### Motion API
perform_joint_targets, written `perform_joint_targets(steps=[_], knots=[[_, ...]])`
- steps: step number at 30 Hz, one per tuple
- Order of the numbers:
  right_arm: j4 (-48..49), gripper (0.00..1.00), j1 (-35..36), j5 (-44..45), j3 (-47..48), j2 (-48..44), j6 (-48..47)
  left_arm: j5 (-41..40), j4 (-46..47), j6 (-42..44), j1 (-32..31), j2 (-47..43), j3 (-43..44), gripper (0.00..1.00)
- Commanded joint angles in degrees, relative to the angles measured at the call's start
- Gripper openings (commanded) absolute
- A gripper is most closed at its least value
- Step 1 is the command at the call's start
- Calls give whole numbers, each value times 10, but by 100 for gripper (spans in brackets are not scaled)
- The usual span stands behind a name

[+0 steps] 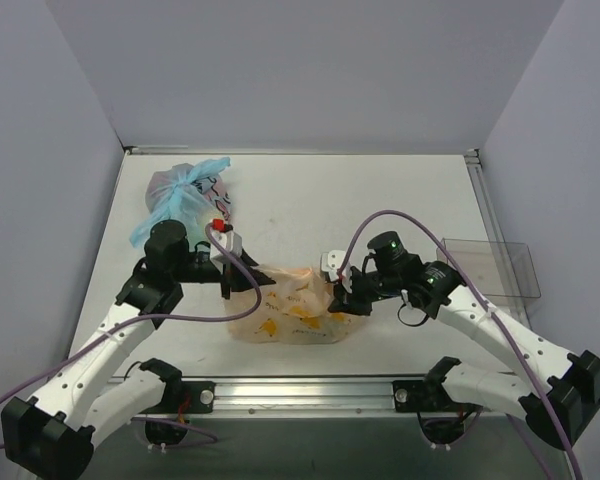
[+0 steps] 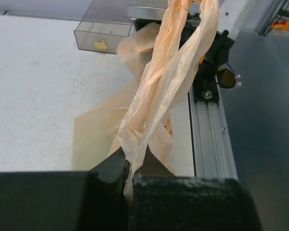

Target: Place the fake fruits into the plastic bag and tie a complex knot

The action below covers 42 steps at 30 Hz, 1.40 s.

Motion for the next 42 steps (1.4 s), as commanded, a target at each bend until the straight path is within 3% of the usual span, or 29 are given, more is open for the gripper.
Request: perform_joint_targets(steps=[1,5,9,13,14,17,28,33,34,36,39,40,42], knots=[[-26,0,0,-9,38,25,74,53,-39,119,-23,-8,-4,0],[-30,0,4,-23,71,52,91,19,-90,186,-73,14,27,0],[-36,3,21,-30,96,68,71,-21,-64,153,-105,56,34,0],[-36,30,20,-32,99,62,57,-46,52,63,-110,68,8,0],[-36,45,21,-27,97,59,59,-47,60,55,-110,67,4,0],[-35,60,11,-8,88,36,72,-46,69,41,-110,64,-5,0],[-14,73,-100,-30,38,-54,166,-64,80,0,-109,28,-33,0],[-25,75,-170,-102,37,-85,207,-68,90,-16,-109,24,-35,0],[-37,81,-175,-118,42,-90,196,-68,90,-17,-109,24,-34,0],[-78,84,-188,-133,60,-111,167,-69,87,-17,-108,22,-31,0],[-149,93,-200,-132,62,-139,28,-63,79,-7,-109,22,-27,0],[-170,94,-201,-118,55,-146,-63,-61,74,-6,-109,22,-26,0],[-175,96,-205,-117,36,-154,-129,-56,67,1,-109,27,-23,0]])
